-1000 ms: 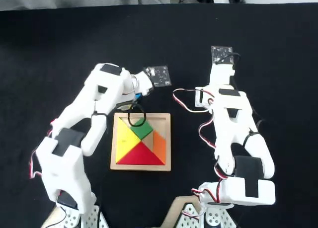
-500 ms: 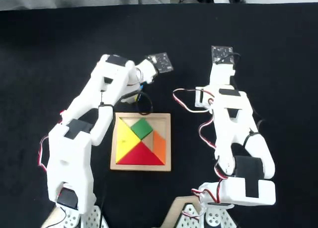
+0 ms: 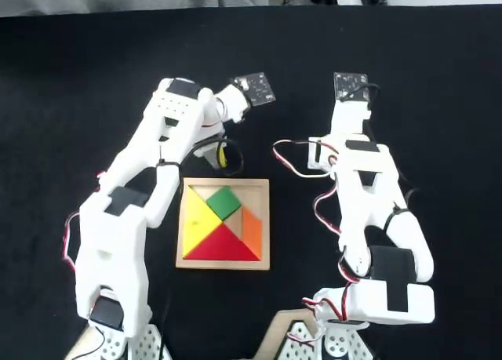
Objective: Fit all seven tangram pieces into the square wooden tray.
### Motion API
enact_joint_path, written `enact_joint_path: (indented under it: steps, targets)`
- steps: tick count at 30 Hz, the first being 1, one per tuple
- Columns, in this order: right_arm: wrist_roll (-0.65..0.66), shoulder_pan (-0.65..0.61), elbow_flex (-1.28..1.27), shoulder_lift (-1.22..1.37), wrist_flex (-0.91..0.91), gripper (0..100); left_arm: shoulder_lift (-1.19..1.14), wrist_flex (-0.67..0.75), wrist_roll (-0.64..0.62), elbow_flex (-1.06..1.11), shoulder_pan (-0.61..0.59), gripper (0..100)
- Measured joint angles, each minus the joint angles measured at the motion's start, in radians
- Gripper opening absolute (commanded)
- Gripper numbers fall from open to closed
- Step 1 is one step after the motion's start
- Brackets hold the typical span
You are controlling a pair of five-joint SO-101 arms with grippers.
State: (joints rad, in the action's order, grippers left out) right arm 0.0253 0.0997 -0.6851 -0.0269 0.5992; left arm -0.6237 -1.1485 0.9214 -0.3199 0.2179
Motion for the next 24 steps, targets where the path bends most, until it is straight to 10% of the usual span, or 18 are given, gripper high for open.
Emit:
enact_joint_path:
  steps: [24]
  targets:
    - [0.000,0.000,0.000,0.000,0.000,1.1,-0.183,-0.144,-0.055,-0.216,0.009,6]
